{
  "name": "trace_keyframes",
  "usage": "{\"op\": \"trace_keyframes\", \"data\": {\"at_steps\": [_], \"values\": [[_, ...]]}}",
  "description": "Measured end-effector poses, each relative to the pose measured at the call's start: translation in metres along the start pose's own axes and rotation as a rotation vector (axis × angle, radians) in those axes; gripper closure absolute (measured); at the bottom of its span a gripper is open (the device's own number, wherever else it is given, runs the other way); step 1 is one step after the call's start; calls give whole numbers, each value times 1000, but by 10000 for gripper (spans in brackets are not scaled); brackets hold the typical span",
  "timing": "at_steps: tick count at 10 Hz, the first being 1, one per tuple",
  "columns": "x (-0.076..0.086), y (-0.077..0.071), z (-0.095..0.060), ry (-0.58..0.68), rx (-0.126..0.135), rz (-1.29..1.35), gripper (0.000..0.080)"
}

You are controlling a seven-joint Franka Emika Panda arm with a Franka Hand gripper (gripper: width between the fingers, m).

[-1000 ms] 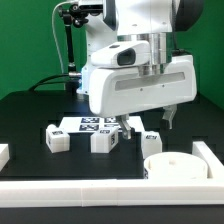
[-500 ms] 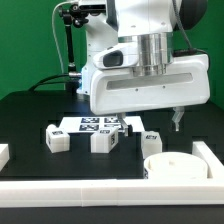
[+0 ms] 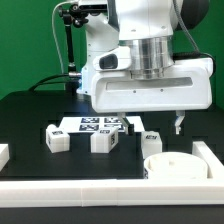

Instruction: Assemble stool

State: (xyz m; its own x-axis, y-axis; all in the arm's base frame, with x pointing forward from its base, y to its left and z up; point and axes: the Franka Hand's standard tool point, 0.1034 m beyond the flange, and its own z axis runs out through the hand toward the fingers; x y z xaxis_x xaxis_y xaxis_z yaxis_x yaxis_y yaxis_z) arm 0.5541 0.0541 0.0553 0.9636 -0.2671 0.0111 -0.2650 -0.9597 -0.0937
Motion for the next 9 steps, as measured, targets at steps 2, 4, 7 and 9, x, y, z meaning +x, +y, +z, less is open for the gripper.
{"op": "trace_keyframes", "data": {"at_steps": [2, 4, 7, 9], "values": [[-7, 4, 3, -88, -16, -40, 150], [-4, 8, 4, -194, -25, -58, 150], [-12, 12, 5, -439, -53, -63, 150], [-16, 11, 9, -595, -76, -51, 150]]}}
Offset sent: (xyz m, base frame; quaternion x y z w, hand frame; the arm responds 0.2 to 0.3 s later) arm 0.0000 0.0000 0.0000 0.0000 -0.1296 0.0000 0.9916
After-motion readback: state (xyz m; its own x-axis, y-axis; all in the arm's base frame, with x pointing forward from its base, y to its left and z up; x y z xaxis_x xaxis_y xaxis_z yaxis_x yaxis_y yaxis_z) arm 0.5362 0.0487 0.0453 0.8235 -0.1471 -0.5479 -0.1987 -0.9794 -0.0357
